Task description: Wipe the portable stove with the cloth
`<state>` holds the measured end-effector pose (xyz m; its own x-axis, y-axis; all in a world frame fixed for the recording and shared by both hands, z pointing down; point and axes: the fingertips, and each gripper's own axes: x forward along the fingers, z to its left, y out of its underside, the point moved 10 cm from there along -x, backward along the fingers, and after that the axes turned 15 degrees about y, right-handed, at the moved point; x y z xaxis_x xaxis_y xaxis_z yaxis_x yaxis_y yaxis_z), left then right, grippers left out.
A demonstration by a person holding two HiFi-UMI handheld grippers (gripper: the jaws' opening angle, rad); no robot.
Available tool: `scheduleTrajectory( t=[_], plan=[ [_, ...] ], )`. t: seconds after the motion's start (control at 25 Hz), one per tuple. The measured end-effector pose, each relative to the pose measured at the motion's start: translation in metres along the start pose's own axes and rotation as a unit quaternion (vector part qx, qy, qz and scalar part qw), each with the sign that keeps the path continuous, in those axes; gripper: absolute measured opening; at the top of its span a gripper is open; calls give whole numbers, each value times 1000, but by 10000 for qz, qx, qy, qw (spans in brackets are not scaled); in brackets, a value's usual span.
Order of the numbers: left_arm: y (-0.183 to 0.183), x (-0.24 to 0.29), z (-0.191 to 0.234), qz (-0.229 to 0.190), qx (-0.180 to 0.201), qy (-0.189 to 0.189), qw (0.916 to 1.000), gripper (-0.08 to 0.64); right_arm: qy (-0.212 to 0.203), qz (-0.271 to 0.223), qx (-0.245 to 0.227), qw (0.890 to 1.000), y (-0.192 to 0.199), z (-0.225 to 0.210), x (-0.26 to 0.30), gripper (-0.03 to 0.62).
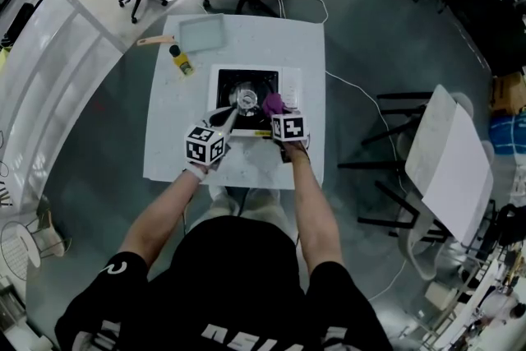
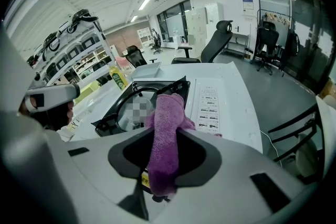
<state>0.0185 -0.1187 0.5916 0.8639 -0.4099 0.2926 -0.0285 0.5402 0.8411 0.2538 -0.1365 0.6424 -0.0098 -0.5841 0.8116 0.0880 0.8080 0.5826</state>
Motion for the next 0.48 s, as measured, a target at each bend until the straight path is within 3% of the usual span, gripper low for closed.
scheduleTrajectory(
  t=[0.48],
  plan=[
    [1, -15, -4, 34, 111, 38, 9999, -2, 249, -239, 308, 9989, 3, -1, -20, 105]
  ],
)
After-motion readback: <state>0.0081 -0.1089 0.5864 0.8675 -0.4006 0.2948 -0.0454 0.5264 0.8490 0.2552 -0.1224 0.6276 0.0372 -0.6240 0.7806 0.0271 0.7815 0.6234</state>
